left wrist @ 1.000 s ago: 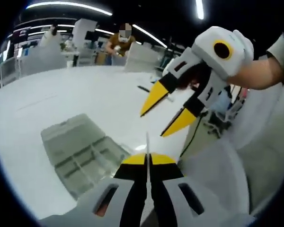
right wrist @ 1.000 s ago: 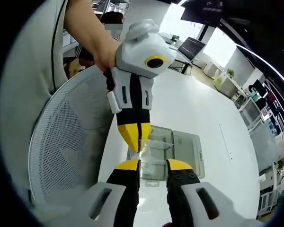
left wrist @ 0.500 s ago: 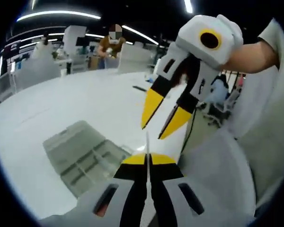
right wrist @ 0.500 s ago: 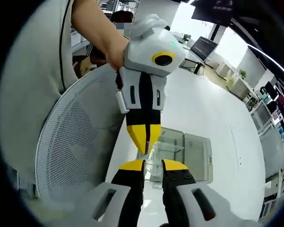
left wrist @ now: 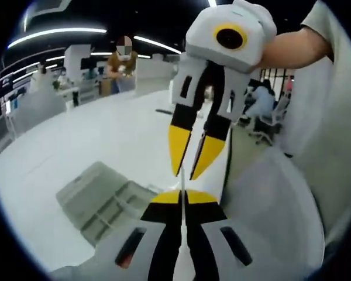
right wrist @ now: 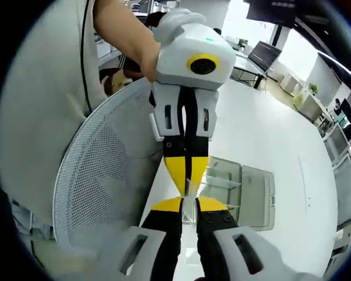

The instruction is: Insert the divider into the dual guide fixture by aligning both edges with the guide slots and pushing it downward to the bottom, including one-sided entry, uneven engagement, binding, and posture correction.

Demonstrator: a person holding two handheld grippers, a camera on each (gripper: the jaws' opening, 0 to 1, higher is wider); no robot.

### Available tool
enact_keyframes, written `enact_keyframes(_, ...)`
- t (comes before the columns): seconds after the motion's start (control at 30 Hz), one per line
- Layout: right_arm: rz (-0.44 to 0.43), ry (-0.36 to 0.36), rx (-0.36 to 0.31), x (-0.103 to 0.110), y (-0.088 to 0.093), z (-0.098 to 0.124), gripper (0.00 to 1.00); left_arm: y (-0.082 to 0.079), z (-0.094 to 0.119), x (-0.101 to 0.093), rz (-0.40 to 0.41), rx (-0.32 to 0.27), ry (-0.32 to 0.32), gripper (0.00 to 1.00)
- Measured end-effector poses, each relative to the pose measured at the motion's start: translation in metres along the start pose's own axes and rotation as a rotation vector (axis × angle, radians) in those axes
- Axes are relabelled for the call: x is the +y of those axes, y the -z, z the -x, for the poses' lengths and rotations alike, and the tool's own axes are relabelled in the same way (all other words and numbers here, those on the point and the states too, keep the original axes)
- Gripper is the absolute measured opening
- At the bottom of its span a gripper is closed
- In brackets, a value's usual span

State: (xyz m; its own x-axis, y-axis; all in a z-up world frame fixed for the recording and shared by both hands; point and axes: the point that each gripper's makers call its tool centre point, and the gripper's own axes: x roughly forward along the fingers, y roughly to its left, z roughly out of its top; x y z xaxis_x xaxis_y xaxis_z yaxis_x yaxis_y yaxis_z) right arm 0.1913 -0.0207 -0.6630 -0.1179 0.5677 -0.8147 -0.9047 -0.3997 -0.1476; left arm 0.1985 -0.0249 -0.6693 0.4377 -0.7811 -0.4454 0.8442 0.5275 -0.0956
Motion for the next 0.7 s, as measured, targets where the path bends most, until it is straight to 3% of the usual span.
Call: enact_keyframes(0.7, -0.010, -0.068, 0.039, 0.0038, 0.0049, -0.0057, 0.00, -0.0026, 0.0001, -0.0055, -0.102, 0.002, 0.004, 0.00)
